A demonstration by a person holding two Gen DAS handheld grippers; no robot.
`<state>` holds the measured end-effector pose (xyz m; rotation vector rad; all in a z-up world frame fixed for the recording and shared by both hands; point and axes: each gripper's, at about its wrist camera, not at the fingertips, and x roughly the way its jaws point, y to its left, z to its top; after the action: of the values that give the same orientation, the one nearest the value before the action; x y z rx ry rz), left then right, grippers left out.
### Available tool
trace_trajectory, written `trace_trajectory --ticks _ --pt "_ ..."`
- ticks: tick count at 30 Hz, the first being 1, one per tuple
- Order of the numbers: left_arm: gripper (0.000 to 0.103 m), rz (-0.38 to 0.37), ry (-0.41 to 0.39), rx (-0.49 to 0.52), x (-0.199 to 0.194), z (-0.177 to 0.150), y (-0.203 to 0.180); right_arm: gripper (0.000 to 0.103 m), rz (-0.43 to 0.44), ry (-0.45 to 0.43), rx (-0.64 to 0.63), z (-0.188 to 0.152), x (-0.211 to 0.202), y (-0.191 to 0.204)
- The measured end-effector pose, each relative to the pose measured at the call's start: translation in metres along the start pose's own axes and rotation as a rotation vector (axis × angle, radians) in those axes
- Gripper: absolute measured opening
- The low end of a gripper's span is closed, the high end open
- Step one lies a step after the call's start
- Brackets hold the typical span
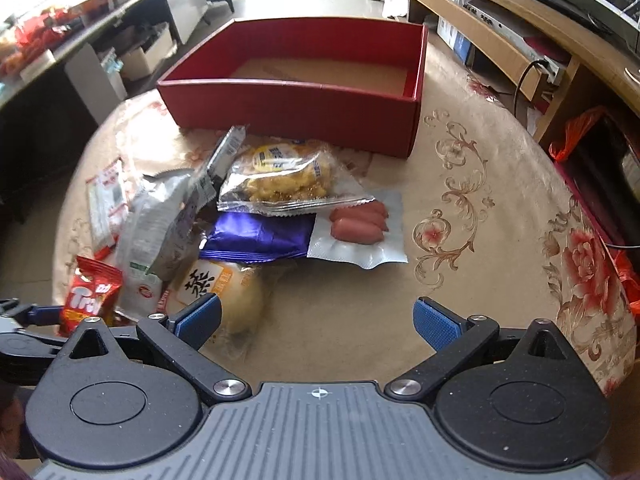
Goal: Organize snacks
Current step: 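Grasp the red Trolli bag with left tool while right tool grasps the wrapped round cake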
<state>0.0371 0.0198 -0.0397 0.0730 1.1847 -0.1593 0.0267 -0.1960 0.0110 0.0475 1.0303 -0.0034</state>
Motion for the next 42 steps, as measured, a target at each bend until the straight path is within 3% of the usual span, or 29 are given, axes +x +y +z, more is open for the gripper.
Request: trace_trajectory --ticks 4,10,16,18,19,22,24,25,26,27,30,42 --pt "0.053 -0.011 -0.020 -0.002 -0.006 -0.003 -0.003 0.102 0.013 0.024 -0.014 0.003 0.011 0.020" --pt "0.053 -0.047 -0.017 -0.055 -0.006 0.001 0.002 0.101 0.008 0.061 -0.031 0.009 0.036 0.042" --pt "0.067 -0.058 -0.023 -0.039 -0.002 0.003 0.000 0.101 0.071 0.103 -0.006 0.006 0.045 0.037" --pt "0.080 -0.062 -0.021 -0.006 0.001 0.003 -0.005 0.101 0.088 0.111 -0.018 0.001 0.045 0.040" --pt "0.087 -0.054 -0.021 0.013 0.004 0.003 -0.010 0.101 0.097 0.118 -0.030 -0.001 0.046 0.042" --pt "0.091 0.001 -0.021 0.038 0.006 0.000 -0.023 0.101 0.087 0.159 -0.072 -0.004 0.056 0.050" --pt "0.081 0.005 -0.021 0.015 0.002 0.000 -0.019 0.094 0.083 0.156 -0.097 -0.005 0.053 0.052" --pt "0.069 0.006 -0.021 0.000 -0.001 0.000 -0.017 0.078 0.104 0.155 -0.100 -0.005 0.047 0.049" --pt "0.056 0.012 -0.026 -0.020 -0.004 -0.001 -0.013 0.075 0.119 0.150 -0.091 -0.005 0.041 0.045" --pt "0.052 0.011 -0.028 -0.041 -0.006 -0.002 -0.009 0.071 0.129 0.147 -0.089 -0.007 0.037 0.040" --pt "0.050 -0.007 -0.026 -0.090 -0.009 -0.006 -0.002 0.067 0.120 0.148 -0.099 -0.019 0.027 0.027" --pt "0.047 -0.079 0.007 -0.103 -0.020 -0.030 -0.018 0.064 0.097 0.145 -0.096 -0.047 0.003 0.007"
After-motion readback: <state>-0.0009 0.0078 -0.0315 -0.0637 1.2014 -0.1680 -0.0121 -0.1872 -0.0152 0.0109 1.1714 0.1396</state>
